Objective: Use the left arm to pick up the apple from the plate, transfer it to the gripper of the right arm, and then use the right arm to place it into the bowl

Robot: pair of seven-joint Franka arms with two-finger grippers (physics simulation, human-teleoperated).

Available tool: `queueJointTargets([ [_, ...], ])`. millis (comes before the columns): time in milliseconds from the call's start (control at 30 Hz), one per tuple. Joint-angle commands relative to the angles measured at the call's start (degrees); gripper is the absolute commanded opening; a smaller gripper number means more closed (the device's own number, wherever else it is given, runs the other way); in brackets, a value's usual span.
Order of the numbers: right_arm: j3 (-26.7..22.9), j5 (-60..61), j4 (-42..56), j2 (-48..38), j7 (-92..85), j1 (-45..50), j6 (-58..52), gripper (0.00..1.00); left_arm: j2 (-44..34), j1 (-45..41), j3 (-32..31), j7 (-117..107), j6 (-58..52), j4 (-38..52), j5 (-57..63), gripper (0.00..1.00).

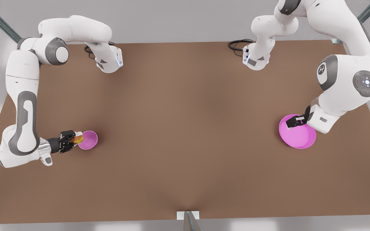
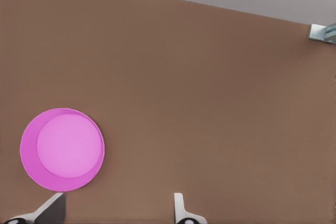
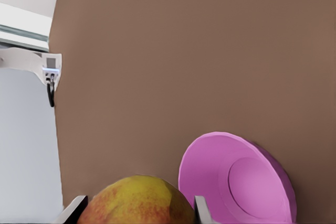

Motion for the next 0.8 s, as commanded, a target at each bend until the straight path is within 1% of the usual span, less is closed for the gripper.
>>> queueJointTargets([
  [0, 0.41, -5.51, -0.02, -0.16, -1.56, 1.02, 7.16, 0.71, -0.09, -0.10, -0.01, -6.65, -0.12, 0.04, 0.01, 1.00],
  [33, 0.50, -6.14, -0.10, -0.16, -1.47, 1.38, 8.05, 0.71, -0.09, -0.10, -0.10, -6.65, -0.12, 0.04, 0.01, 1.00],
  [100, 0.58, -11.06, -0.46, -0.25, -1.56, 2.61, 10.86, 0.71, -0.09, -0.01, -0.01, -6.56, -0.12, -0.04, 0.01, 1.00],
  [167, 0.58, -12.46, -0.46, -0.25, -1.56, 3.40, 11.48, 0.71, -0.09, 0.08, -0.01, -6.56, -0.03, -0.04, 0.01, 1.00],
  [267, 1.90, -15.01, -0.81, -0.86, -1.56, 3.76, 11.83, 0.71, -0.01, -0.01, -0.01, -6.56, -0.03, 0.04, 0.01, 1.00],
  [400, 2.43, -15.28, -1.77, -1.65, -1.47, 3.84, 11.75, 0.72, -0.01, -0.01, -0.01, -6.56, 0.06, -0.04, 0.01, 1.00],
  [433, 2.43, -15.28, -1.77, -1.65, -1.47, 3.84, 11.66, 0.75, 0.08, -0.01, -0.01, -6.56, 0.06, -0.04, 0.01, 1.00],
  [467, 2.43, -15.28, -1.95, -1.65, -1.47, 3.84, 11.57, 0.96, 0.08, -0.01, -0.01, -6.56, 0.14, -0.04, 0.01, 1.00],
  [500, 2.52, -15.37, -1.95, -1.74, -1.91, 3.76, 11.66, 1.00, 0.08, -0.01, -0.01, -6.56, 0.14, -0.04, 0.01, 1.00],
  [700, 3.22, -15.89, -1.42, -2.35, -1.73, 3.76, 11.31, 1.00, 0.08, -0.01, -0.01, -6.56, 0.23, -0.04, 0.01, 1.00],
  [733, 4.01, -18.17, -0.29, -2.97, -1.47, 4.37, 11.31, 1.00, 0.08, -0.01, -0.01, -6.56, 0.23, -0.04, 0.01, 1.00],
  [767, 4.28, -22.22, 4.63, -4.11, -0.94, 7.00, 11.31, 1.00, 0.08, -0.01, -0.01, -6.56, 0.23, -0.04, 0.01, 1.00],
])
